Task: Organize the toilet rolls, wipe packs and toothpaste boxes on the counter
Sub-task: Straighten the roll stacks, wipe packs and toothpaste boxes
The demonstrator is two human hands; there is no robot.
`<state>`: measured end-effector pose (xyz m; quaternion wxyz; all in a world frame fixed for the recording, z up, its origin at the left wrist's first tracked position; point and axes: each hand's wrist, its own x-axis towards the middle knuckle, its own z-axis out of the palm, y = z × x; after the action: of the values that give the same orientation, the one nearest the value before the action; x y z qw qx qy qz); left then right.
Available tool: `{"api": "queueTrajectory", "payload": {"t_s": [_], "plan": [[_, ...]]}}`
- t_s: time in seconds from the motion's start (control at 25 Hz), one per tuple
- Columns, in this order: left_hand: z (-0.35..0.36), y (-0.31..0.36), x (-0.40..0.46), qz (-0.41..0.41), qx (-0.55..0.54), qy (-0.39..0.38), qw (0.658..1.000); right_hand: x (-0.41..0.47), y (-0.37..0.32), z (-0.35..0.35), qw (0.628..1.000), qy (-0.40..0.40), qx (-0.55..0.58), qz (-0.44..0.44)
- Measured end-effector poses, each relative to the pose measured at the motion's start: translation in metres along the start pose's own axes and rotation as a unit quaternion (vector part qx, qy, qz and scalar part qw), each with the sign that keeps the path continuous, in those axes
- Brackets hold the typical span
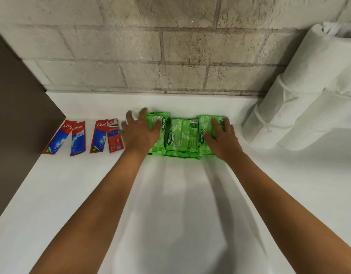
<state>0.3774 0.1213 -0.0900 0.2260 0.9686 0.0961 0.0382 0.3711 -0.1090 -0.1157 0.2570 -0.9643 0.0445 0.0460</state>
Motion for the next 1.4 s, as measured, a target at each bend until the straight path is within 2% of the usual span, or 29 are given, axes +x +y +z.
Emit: {"api": "queueTrajectory", "payload": {"t_s": [0.08, 0.12, 0.24, 0.44, 0.72, 0.8, 0.88, 0.96, 1.0, 1.12, 1.2, 1.28, 1.4], "plan": [[0.001, -0.004, 0.0, -0.033, -0.082, -0.102, 0.991, 0.001, 0.002, 0.006, 1.0, -0.014, 0.017, 0.003], [0.003, -0.004, -0.003, -0.019, -0.09, -0.113, 0.989, 0.0, 0.003, 0.007, 1.0, -0.012, 0.025, 0.004], [0.005, -0.003, -0.002, 0.001, -0.066, -0.085, 0.994, -0.001, 0.0, 0.006, 0.999, 0.002, 0.04, 0.008], [0.007, 0.001, -0.005, 0.021, 0.007, -0.102, 0.995, -0.004, 0.0, 0.009, 0.999, 0.012, 0.049, 0.004], [0.009, 0.01, -0.004, -0.005, 0.052, -0.108, 0.993, -0.004, -0.002, 0.009, 0.999, 0.003, 0.037, 0.01], [0.006, 0.009, -0.002, -0.018, 0.002, -0.136, 0.991, -0.005, -0.003, 0.007, 0.999, -0.015, 0.023, 0.026], [-0.008, 0.005, 0.003, -0.048, -0.134, -0.138, 0.98, -0.006, -0.002, 0.005, 0.999, -0.024, 0.013, 0.03], [-0.021, -0.008, 0.003, -0.072, -0.273, -0.119, 0.952, -0.006, -0.002, 0.004, 0.999, -0.033, 0.007, 0.026], [-0.027, -0.016, -0.002, -0.063, -0.292, -0.125, 0.946, -0.006, -0.002, 0.003, 0.999, -0.038, 0.004, 0.026], [-0.022, -0.033, -0.03, 0.0, -0.19, -0.187, 0.964, -0.007, -0.002, 0.002, 0.999, -0.048, -0.001, 0.025], [-0.004, -0.038, -0.038, 0.035, -0.154, -0.128, 0.979, -0.007, -0.004, 0.001, 0.998, -0.049, -0.006, 0.025], [0.005, -0.04, -0.036, 0.042, -0.167, -0.075, 0.982, -0.006, -0.007, 0.0, 0.998, -0.055, -0.017, 0.025], [0.005, -0.04, -0.037, 0.014, -0.21, -0.067, 0.975, -0.006, -0.008, -0.002, 0.997, -0.058, -0.035, 0.028]]}}
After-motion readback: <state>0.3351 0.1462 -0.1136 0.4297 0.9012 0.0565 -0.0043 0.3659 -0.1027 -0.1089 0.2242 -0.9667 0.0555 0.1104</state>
